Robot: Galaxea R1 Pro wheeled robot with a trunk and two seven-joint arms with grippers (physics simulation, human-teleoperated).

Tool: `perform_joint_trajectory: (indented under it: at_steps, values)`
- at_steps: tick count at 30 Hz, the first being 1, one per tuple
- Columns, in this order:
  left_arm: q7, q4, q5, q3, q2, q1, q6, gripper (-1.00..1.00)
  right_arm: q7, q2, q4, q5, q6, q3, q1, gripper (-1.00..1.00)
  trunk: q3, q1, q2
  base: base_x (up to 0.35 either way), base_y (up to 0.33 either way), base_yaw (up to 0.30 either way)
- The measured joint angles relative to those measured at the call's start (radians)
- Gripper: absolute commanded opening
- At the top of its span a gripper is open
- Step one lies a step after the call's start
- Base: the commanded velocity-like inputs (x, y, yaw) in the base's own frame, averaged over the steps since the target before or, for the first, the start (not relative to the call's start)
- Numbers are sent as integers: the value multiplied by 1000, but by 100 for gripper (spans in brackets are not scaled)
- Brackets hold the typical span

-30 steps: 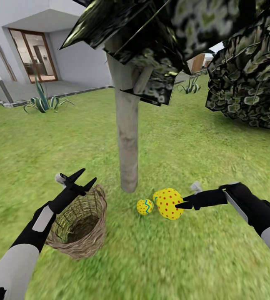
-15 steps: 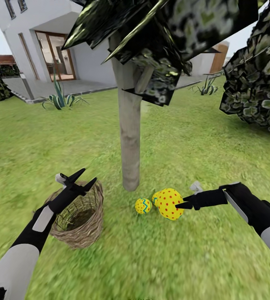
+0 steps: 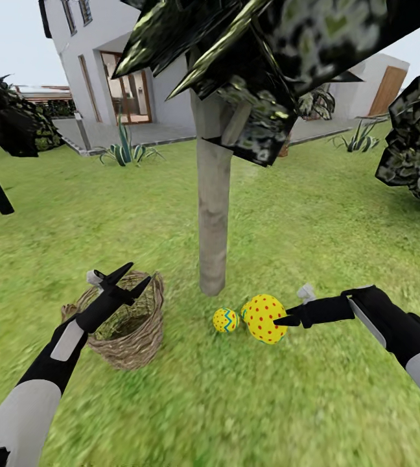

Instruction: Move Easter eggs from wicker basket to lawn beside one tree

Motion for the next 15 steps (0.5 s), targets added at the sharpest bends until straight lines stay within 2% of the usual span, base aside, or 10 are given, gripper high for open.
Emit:
perform_joint_trajectory:
  at_steps: [15]
  values:
    - [0, 0, 0, 1, 0, 0, 0, 100, -1, 0, 0, 0, 0, 0, 0, -100, 0, 0, 0, 0, -334, 284]
